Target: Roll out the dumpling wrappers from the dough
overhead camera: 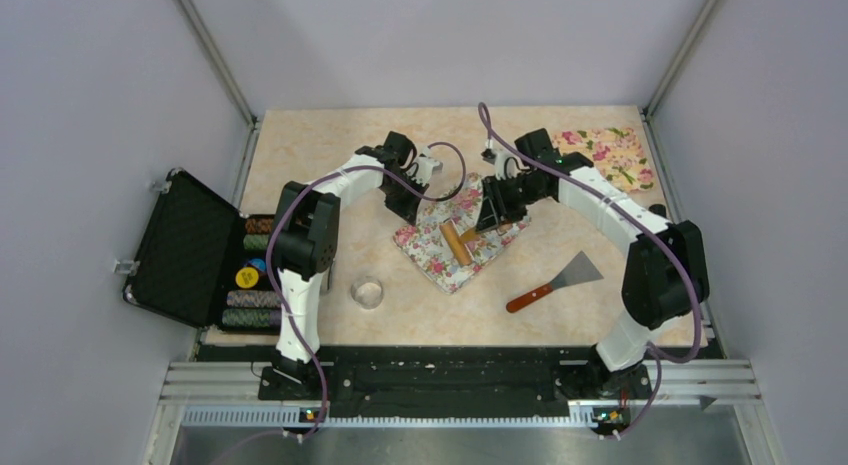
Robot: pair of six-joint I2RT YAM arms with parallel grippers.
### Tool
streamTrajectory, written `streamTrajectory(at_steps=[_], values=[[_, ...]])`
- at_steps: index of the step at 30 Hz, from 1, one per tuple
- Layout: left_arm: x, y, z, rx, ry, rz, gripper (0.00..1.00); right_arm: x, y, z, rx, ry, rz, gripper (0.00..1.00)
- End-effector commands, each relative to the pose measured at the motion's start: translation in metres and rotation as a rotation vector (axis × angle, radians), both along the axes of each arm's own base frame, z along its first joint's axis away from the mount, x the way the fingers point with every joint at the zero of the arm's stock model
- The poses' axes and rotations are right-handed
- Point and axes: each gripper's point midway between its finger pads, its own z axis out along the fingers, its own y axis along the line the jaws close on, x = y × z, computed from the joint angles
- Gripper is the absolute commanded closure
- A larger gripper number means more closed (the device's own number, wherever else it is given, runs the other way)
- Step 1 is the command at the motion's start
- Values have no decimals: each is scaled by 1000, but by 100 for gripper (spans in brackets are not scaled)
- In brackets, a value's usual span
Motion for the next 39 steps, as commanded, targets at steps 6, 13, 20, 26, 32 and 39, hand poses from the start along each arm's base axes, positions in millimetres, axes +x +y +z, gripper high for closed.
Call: streamTrajectory(at_steps=[6,13,20,26,32,39], values=[[5,5,-12,35,-2,13,100,-7,-8,18,25,-88,-1,100],[5,5,-12,36,-2,13,100,-5,2,41,97,-82,40,100],[6,6,-13,36,-2,14,100,0,18,68,198,-77,84,100],[6,5,-12,36,-3,13,100,19,21,44,157,-15,49,100],[5,5,-12,35,-1,13,100,36,23,42,167,1,26,100],[6,5,-13,35,0,14,100,37,28,58,279,71,37,100]])
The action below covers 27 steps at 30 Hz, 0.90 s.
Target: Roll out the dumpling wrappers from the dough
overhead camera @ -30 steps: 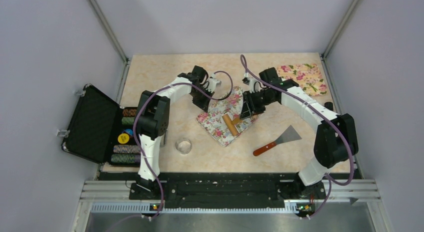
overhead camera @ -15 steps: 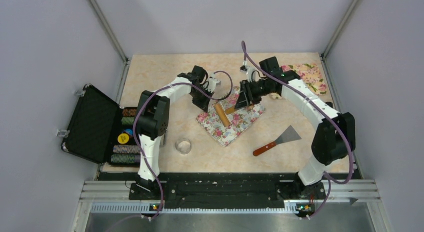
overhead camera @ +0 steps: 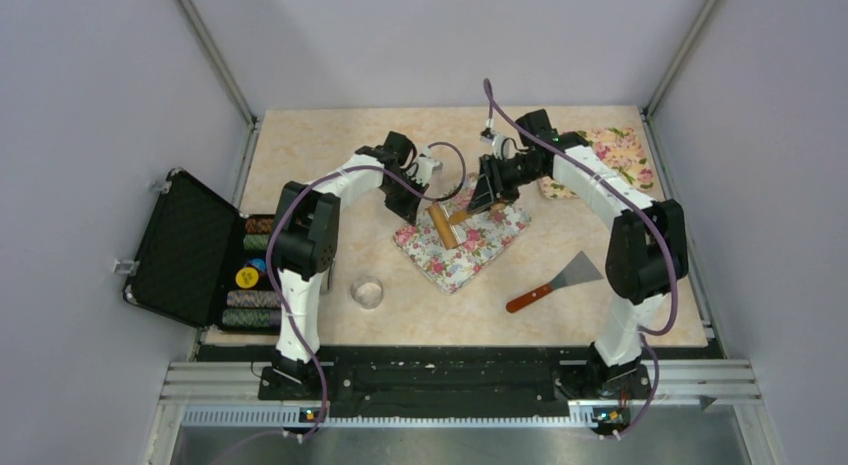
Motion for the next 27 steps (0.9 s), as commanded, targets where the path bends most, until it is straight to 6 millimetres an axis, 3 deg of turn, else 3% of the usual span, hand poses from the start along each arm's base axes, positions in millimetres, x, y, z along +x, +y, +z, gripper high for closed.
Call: streamTrajectory(at_steps=[1,14,27], values=[[5,5,-13,36,1,13,100,10,12,42,147,-27,25,100],[6,5,-12,38,-1,15,100,43,-11,6,51,16,-93,100],[6,5,-13,37,1,15,100,11,-24,-9,20,57,-88,100]])
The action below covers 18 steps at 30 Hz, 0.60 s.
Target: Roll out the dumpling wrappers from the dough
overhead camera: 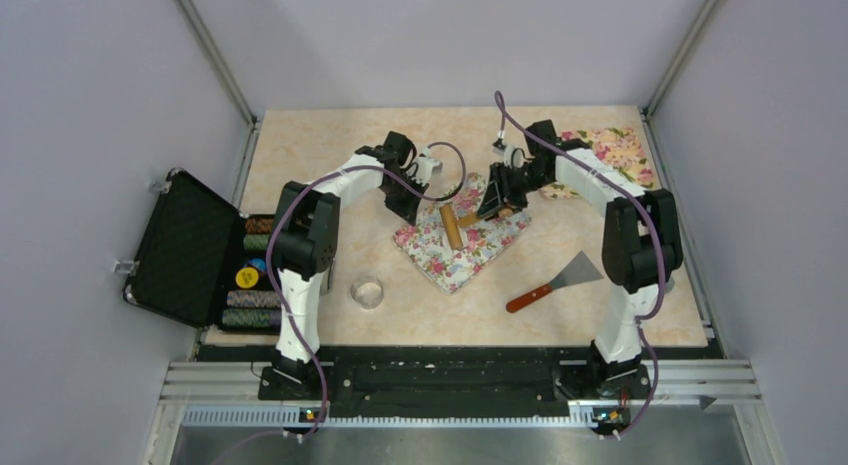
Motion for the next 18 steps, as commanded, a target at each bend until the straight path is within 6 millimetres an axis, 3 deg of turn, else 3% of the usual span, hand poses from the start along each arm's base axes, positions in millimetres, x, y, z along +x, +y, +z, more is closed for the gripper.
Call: streamTrajectory(at_steps=[1,18], values=[[5,5,-13,40,0,15,100,-11,-1,24,42,-53,17,100],[5,5,-12,39,0,13,100,-27,-16,8,-39,-79,50,100]])
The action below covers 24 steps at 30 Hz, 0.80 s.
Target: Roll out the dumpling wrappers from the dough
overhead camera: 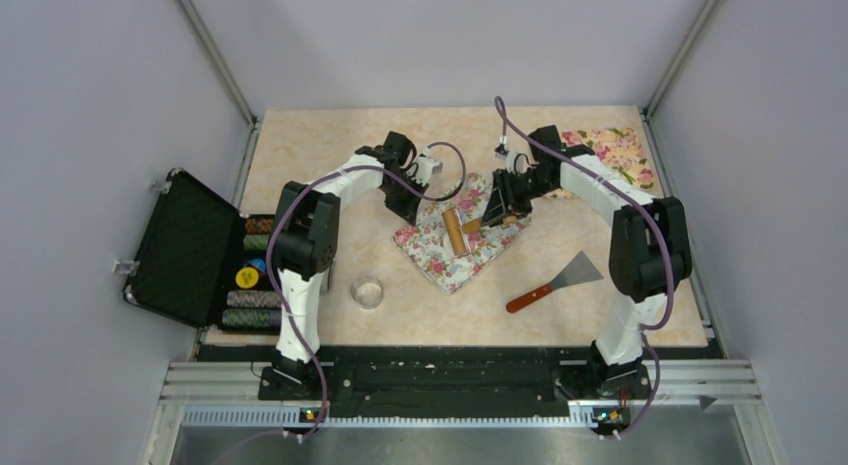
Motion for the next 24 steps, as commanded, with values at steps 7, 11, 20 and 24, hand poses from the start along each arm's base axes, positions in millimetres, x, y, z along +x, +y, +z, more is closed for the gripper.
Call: streamTrajectory(at_steps=[7,11,20,24], values=[[6,5,-12,40,-2,13,100,-15,-11,9,-27,-45,52,100],[5,5,-13,40,-1,13,100,-18,-12,12,-29,-58,58,100],[5,5,-13,40,0,13,100,-28,-14,14,-51,-94,104,100],[5,5,-13,40,-1,13,100,-30,-12,15,-55,-106,118,100]])
